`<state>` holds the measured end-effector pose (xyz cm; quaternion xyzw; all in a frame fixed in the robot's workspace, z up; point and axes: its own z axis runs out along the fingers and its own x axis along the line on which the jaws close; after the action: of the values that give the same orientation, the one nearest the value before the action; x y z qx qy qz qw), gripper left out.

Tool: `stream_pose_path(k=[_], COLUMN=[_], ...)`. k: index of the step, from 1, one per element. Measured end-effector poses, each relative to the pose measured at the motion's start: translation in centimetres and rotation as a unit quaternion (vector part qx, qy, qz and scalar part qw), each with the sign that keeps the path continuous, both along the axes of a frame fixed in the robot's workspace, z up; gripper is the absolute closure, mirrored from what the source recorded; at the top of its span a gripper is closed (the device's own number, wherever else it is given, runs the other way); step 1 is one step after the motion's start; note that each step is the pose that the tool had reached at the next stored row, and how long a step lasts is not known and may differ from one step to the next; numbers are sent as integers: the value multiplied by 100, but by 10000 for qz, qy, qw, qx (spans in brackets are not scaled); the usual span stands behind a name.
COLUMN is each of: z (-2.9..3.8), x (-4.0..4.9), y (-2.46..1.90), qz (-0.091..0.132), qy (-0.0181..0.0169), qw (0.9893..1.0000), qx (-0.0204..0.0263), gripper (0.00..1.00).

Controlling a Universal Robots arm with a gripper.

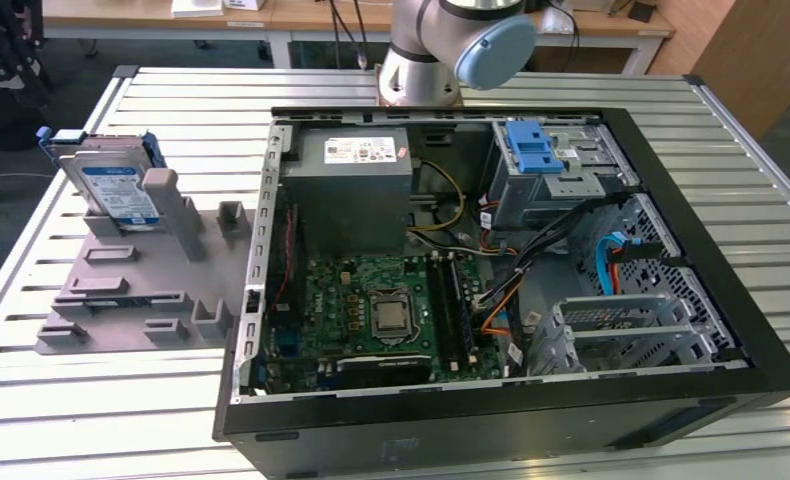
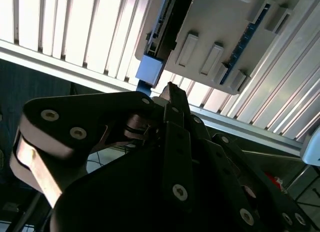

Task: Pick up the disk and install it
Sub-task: 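Pick up the disk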

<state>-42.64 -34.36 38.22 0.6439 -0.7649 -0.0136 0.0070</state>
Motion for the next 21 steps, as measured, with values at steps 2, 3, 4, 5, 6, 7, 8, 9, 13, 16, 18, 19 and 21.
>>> stream_pose_path(k=[2, 3, 4, 5, 6, 7, 8, 9, 13, 16, 18, 19, 21], z=[0, 0, 0, 0, -1, -1, -2, -4, -11, -12, -12, -12, -12], x=[0, 0, 0, 0, -1, -2, -3, -3, -2, -3, -3, -3, -3], y=[0, 0, 0, 0, 1, 1, 1, 1, 0, 0, 0, 0, 0], qz=[5, 7, 11, 16, 20, 25, 34, 48, 303, 377, 377, 377, 377], qy=[0, 0, 0, -3, -10, -20, -27, -32, -30, -29, -30, -30, -30], qw=[10000, 10000, 10000, 10000, 10000, 10000, 10000, 10000, 9995, 9993, 9992, 9992, 9993], qx=[0, 0, 0, 2, 17, 40, 62, 77, 84, 84, 84, 84, 84], gripper=[89, 89, 89, 89, 89, 89, 89, 89, 89, 89, 89, 89, 89])
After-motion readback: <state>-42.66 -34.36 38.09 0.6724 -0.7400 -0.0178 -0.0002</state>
